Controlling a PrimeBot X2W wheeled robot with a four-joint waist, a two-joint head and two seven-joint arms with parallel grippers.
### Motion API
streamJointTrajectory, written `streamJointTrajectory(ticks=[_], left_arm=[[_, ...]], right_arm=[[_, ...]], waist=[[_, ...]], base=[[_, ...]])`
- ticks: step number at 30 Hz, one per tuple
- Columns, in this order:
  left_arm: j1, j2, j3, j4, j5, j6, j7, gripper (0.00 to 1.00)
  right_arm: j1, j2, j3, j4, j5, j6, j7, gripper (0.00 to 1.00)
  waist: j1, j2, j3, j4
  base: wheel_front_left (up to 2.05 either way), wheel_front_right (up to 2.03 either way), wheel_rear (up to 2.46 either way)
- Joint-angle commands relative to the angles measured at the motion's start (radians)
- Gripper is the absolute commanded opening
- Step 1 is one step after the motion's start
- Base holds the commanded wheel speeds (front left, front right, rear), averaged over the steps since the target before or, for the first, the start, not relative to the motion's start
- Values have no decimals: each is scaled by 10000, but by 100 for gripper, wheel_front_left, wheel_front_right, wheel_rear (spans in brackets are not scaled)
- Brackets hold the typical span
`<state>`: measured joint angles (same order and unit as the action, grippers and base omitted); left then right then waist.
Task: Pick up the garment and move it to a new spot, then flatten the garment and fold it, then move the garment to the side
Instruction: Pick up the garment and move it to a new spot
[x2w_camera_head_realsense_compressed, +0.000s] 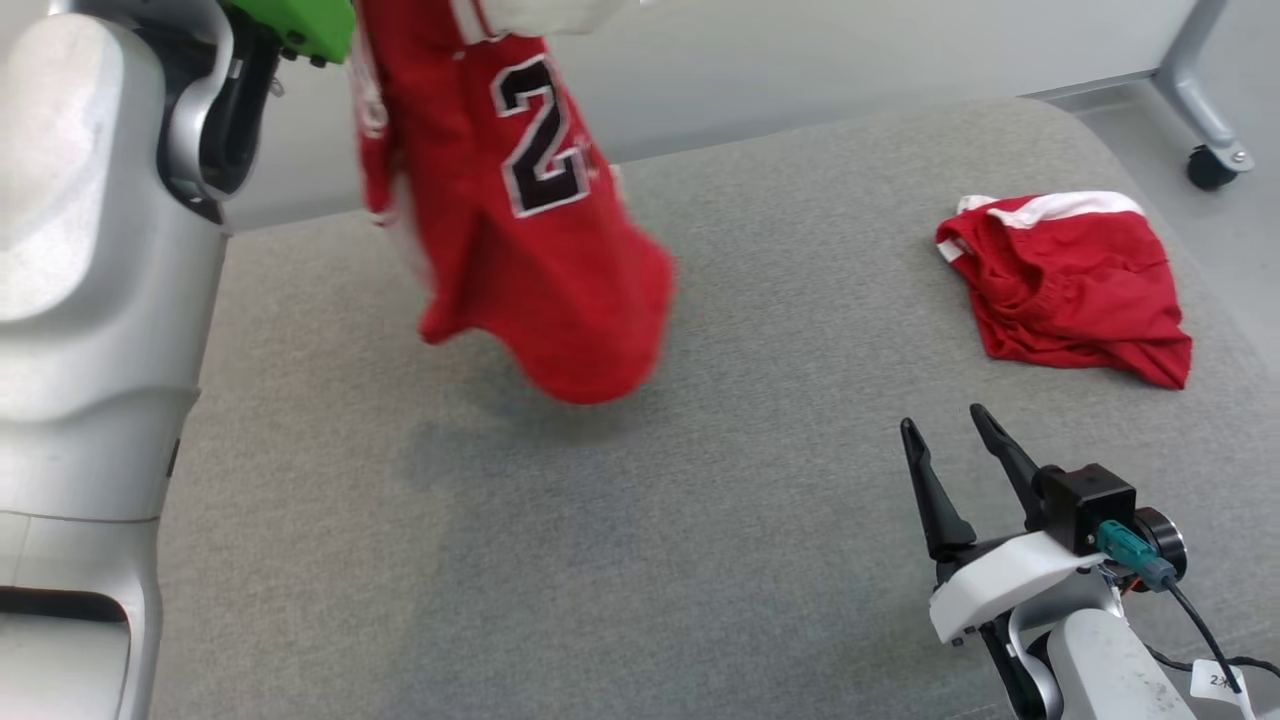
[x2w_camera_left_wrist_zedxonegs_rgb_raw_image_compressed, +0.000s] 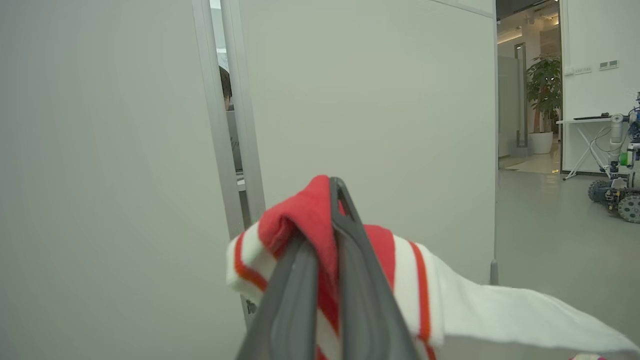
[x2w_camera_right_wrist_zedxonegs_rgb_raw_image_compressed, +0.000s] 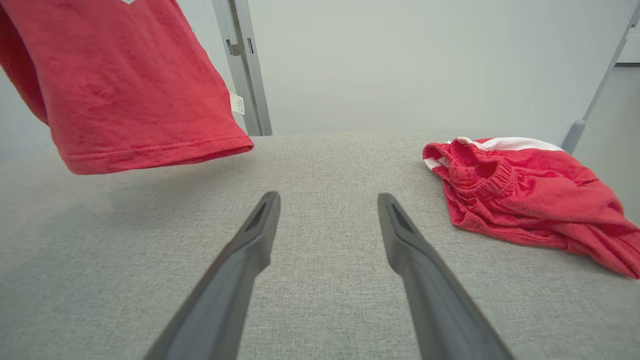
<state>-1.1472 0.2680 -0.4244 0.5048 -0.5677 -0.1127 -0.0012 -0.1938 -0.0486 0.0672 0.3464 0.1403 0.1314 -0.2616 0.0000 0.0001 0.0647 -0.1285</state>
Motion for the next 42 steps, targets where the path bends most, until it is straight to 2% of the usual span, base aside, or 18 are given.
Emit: streamJointTrajectory(ticks=[1,7,16,25,26,27,28,29,35,42], left_arm=[[198,-12,-9,60,-101,75,-64,0],[1691,-97,119,490,-563,188,-292,0],[4618,410,397,2233,-1103,241,-1086,0],[5250,808,702,3831,-1411,85,-1927,0],[5217,826,705,3962,-1408,65,-1989,7],[5170,838,690,4072,-1406,27,-2069,40],[5135,841,684,4167,-1410,1,-2128,82],[5102,829,683,4253,-1430,-15,-2154,100],[5063,761,514,4554,-1494,-123,-2393,100],[5840,703,379,4076,-1411,-177,-2619,100]], right_arm=[[160,-37,-91,-33,-29,-16,-43,100],[163,-37,-448,-141,-122,-16,-44,100],[-69,-37,-425,-253,-3,-16,-44,100],[-275,-38,-453,-292,-166,-16,-45,100],[-294,-38,-459,-298,-182,-16,-45,100],[-325,-38,-462,-296,-202,-16,-45,100],[-351,-37,-459,-290,-213,-16,-45,100],[-370,-37,-454,-279,-220,-16,-45,100],[-403,-38,-442,-194,-283,-16,-45,100],[-73,-38,-586,-135,-346,-16,-45,100]], waist=[[0,-1,-252,-287],[0,-1,-75,-117],[0,-1,540,172],[0,-1,1107,310],[0,-1,1158,329],[0,-1,1193,350],[0,-1,1212,366],[0,-1,1224,382],[0,-1,1037,518],[0,-1,408,753]], base=[[0,0,0],[0,0,0],[0,0,0],[0,0,0],[0,0,0],[0,0,0],[0,0,0],[0,0,0],[0,0,0],[0,0,0]])
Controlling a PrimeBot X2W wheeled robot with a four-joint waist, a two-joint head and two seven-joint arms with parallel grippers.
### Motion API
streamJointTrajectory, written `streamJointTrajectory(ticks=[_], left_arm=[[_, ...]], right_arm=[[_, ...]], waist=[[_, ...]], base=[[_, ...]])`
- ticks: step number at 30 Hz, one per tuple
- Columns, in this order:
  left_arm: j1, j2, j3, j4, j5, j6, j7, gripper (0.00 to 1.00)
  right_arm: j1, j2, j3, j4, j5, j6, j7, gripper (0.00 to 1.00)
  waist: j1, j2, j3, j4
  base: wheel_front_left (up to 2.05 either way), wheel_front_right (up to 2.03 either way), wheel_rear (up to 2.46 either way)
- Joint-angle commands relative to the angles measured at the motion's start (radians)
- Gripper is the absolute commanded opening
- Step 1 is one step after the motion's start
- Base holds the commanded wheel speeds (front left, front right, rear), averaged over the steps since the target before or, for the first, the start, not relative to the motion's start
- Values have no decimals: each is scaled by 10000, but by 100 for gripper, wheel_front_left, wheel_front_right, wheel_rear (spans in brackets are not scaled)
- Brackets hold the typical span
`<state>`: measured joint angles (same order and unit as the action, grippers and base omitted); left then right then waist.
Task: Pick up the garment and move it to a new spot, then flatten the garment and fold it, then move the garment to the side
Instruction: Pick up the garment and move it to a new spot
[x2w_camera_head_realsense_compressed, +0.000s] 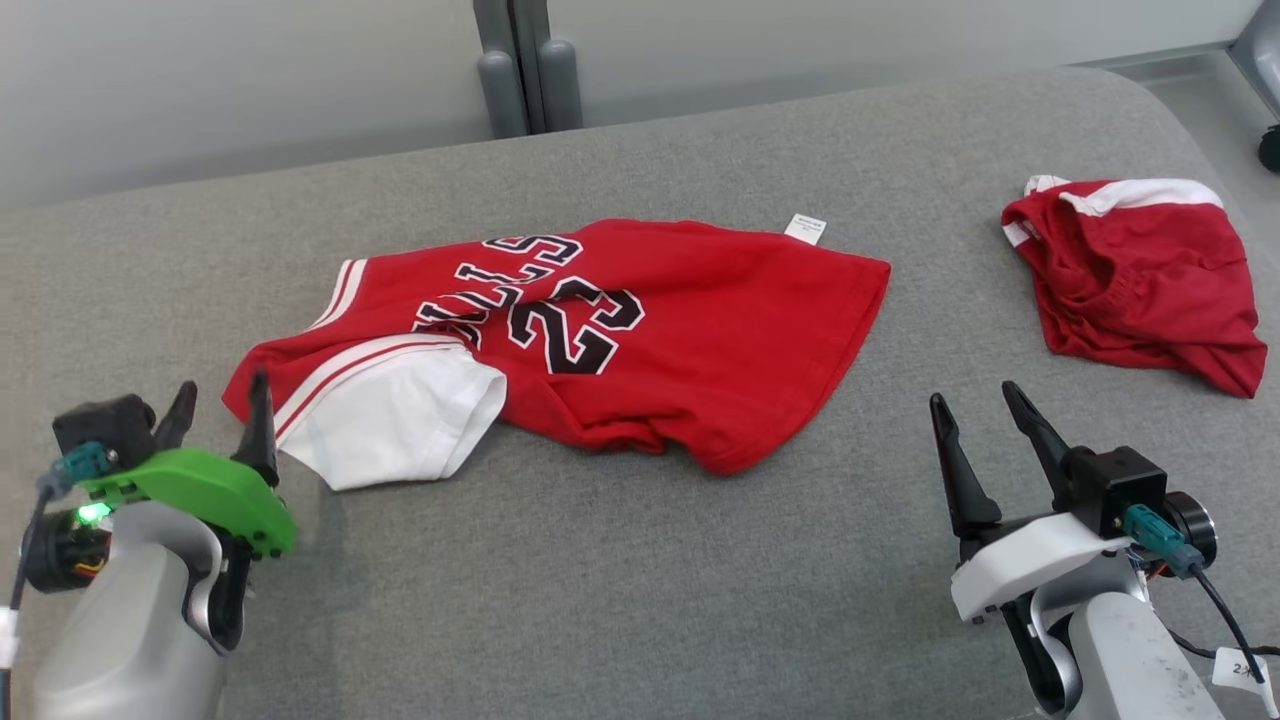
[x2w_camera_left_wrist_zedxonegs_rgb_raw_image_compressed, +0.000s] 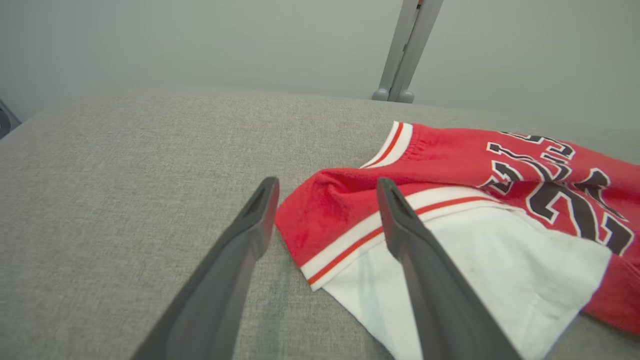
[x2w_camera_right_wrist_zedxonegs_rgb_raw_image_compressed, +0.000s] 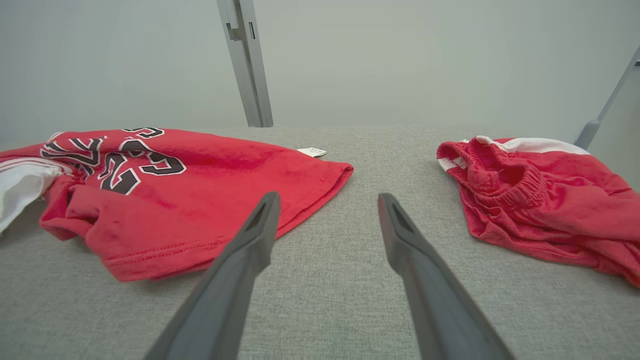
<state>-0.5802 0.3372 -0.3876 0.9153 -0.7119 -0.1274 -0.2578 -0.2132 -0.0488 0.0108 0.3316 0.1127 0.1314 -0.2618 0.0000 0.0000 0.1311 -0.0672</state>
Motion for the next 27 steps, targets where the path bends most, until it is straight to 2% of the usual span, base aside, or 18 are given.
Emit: streamJointTrajectory(ticks=[1,6,15,21,27], left_arm=[[346,-16,18,-181,63,-34,-76,100],[1420,-199,616,-1515,314,-18,-79,100],[3756,-1125,1430,-3986,1471,345,-75,100],[4885,-1703,1782,-5008,2189,697,-74,100],[5799,-2203,2223,-5579,2651,740,-75,100]], right_arm=[[198,-36,-40,11,-84,-16,-43,100],[510,-35,-100,-14,-128,-16,-43,100],[1025,-37,-126,-108,-217,-16,-43,100],[1336,-37,-57,-178,-47,-16,-43,100],[1688,-37,140,-183,172,-16,-43,100]], waist=[[0,0,-383,188],[0,0,-921,393],[0,0,-1614,629],[0,0,-1796,741],[0,0,-1913,790]], base=[[0,0,0],[0,0,0],[0,0,0],[0,0,0],[0,0,0]])
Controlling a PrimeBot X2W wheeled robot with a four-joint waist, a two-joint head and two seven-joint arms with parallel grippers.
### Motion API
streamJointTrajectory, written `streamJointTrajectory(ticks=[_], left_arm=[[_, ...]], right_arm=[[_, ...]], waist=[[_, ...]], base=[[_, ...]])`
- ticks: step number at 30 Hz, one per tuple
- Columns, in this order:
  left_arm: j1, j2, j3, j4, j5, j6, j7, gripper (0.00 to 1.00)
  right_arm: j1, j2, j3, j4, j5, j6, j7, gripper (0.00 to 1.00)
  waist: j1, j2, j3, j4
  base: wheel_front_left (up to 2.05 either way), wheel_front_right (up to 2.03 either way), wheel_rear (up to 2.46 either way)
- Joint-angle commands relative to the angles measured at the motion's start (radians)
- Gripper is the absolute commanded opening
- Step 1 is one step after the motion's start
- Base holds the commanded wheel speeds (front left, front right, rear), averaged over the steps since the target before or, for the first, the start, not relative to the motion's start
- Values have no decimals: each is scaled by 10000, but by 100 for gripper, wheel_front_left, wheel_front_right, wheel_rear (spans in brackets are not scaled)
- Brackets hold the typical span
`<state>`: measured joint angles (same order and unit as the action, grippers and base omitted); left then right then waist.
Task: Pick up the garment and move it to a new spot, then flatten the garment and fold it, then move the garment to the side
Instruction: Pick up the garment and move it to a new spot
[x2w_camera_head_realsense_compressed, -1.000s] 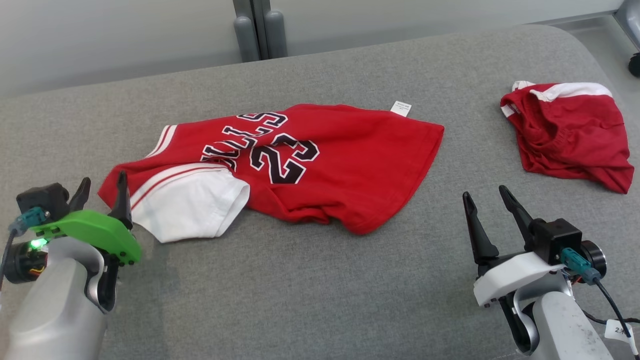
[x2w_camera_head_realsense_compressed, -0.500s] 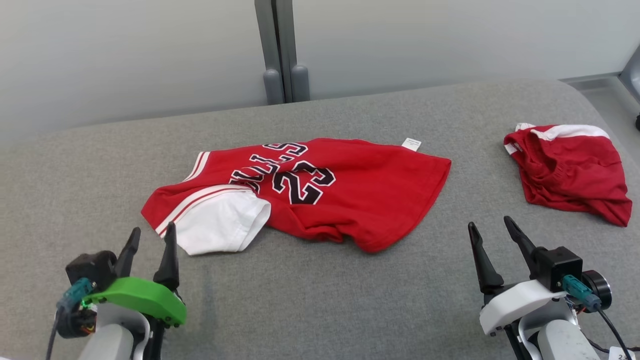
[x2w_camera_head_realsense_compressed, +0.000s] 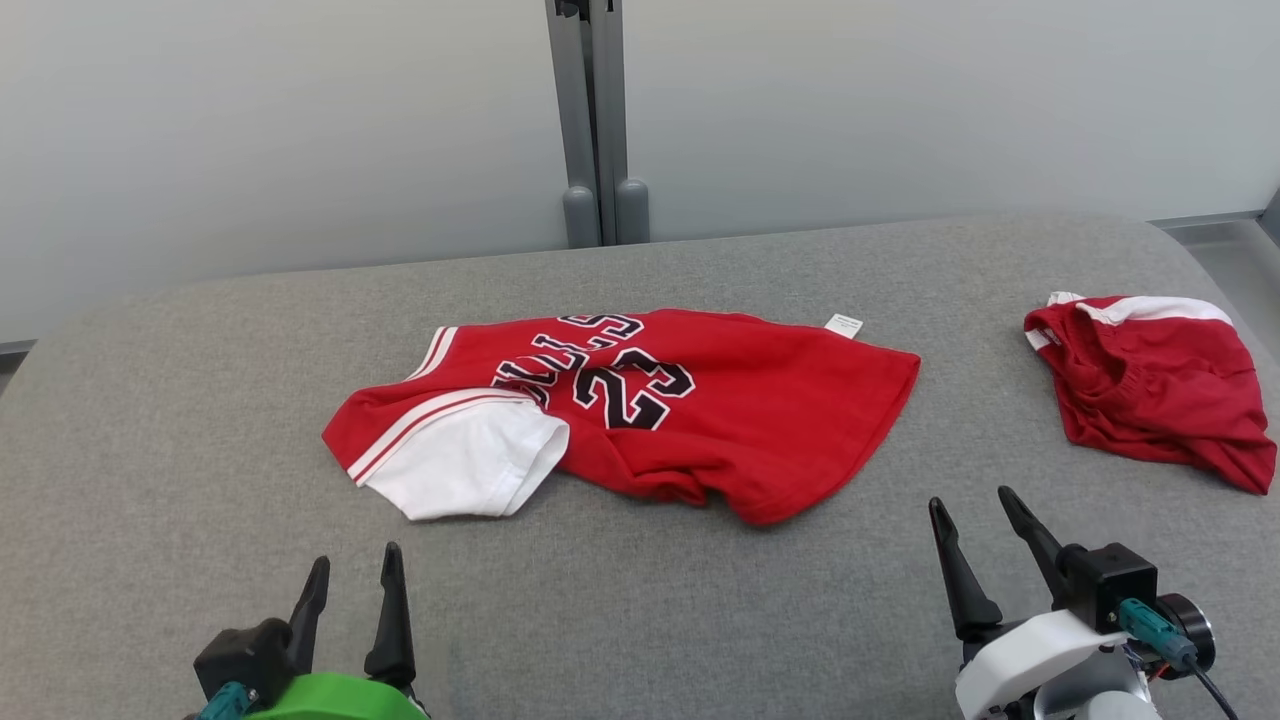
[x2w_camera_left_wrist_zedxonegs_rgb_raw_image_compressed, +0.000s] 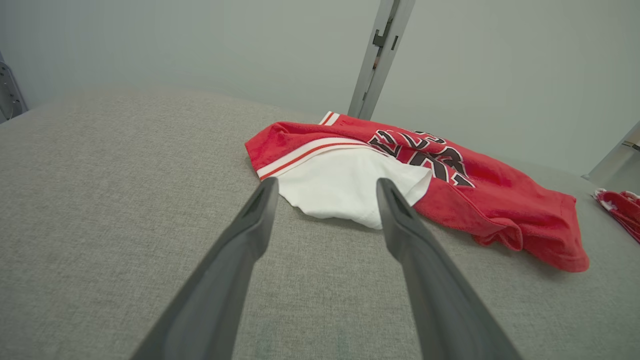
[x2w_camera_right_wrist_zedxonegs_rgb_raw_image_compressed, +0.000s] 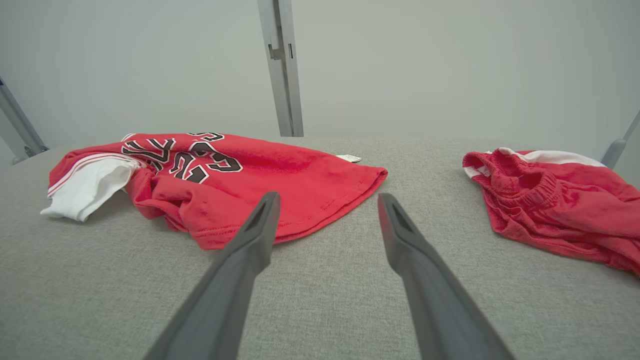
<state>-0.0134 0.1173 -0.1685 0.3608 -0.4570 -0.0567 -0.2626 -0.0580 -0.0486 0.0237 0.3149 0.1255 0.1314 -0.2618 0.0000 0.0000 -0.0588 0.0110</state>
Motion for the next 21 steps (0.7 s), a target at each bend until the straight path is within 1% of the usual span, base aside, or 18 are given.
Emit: streamJointTrajectory(ticks=[1,4,8,21], left_arm=[[235,-55,102,-89,116,15,-27,100],[590,-273,325,-285,223,-78,-27,100],[747,-400,435,-386,369,-151,-28,100],[622,-576,420,-319,690,-395,-28,100]], right_arm=[[171,-38,19,-18,83,-16,-43,100],[314,-38,46,6,221,-16,-43,100],[357,-39,101,50,286,-16,-43,100],[174,-39,139,214,300,-16,-43,100]], waist=[[0,0,-27,9],[0,0,-65,-2],[0,0,-75,-12],[0,0,-89,11]], base=[[0,0,0],[0,0,0],[0,0,0],[0,0,0]])
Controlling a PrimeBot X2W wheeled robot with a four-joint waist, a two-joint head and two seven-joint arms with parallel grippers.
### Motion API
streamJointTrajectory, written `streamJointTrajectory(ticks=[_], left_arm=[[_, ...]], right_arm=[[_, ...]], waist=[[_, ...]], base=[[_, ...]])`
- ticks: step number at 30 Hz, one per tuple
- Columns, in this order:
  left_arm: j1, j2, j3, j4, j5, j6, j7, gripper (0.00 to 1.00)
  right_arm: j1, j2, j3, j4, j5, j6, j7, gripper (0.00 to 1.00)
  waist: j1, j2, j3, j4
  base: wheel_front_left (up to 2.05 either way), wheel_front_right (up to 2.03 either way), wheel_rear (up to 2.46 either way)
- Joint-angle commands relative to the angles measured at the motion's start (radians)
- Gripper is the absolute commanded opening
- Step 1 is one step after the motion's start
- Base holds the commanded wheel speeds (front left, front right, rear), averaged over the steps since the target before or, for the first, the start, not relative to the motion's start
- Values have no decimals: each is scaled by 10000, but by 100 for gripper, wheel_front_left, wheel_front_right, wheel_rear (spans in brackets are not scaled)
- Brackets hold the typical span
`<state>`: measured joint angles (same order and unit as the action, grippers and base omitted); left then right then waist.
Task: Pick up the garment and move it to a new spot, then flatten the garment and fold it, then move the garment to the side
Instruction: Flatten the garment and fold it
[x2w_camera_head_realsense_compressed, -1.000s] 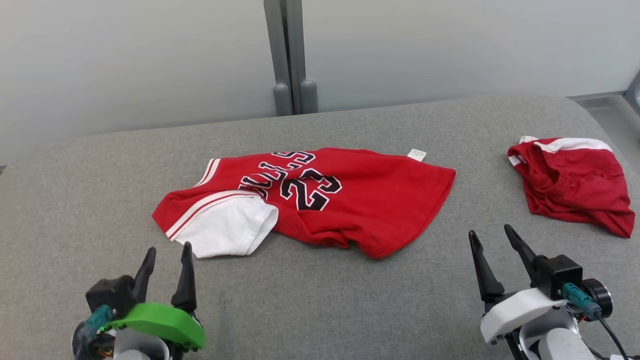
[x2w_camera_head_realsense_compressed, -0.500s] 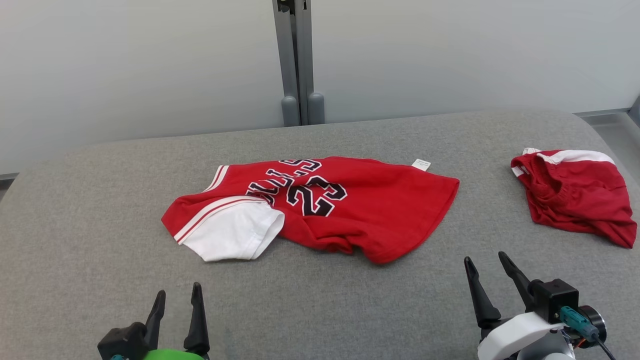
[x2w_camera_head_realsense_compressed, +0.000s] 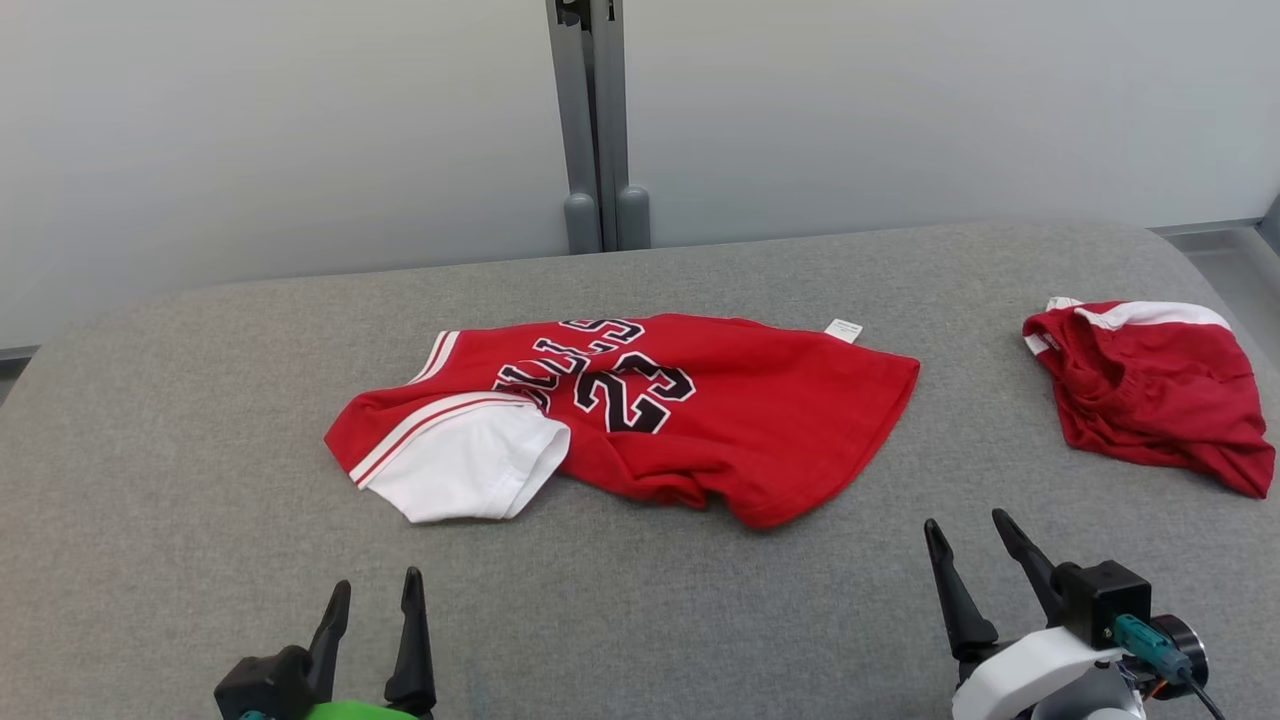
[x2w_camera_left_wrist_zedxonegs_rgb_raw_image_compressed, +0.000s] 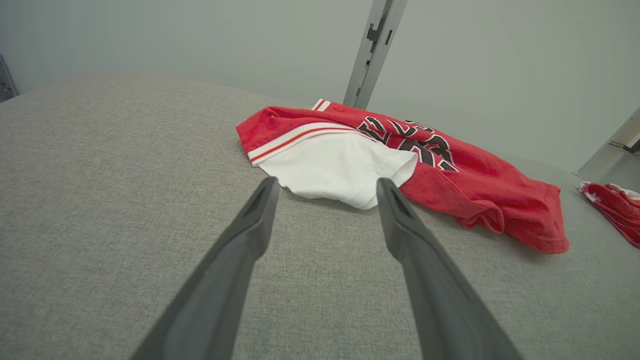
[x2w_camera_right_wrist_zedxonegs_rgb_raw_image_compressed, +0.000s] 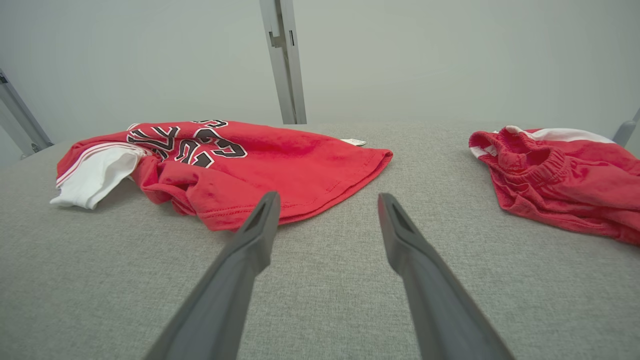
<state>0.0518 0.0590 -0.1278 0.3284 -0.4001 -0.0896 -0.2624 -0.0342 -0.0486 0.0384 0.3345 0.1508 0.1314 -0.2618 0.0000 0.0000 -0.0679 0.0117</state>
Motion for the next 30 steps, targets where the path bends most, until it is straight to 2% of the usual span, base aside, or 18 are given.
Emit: streamJointTrajectory(ticks=[1,16,22,27,30], left_arm=[[-39,0,3,12,132,-58,-30,100],[-312,-65,-268,17,179,-198,-30,100],[-570,-77,-595,-126,211,-248,-30,100],[-1010,-76,-970,-302,-32,-226,-30,100],[-1287,-75,-1157,-407,-126,-191,-32,100]], right_arm=[[-67,-39,-13,22,35,-16,-43,100],[-657,-40,-211,230,-591,-16,-44,100],[-1972,-40,-849,962,-1853,-16,16,100],[-3658,-76,-1918,1748,-3396,-16,611,100],[-4523,-232,-2441,2315,-3925,-16,892,100]], waist=[[0,0,3,10],[0,0,279,323],[0,0,823,724],[0,0,1738,1224],[0,0,2235,1503]], base=[[0,0,0],[0,0,0],[0,0,0],[0,0,0],[0,0,0]])
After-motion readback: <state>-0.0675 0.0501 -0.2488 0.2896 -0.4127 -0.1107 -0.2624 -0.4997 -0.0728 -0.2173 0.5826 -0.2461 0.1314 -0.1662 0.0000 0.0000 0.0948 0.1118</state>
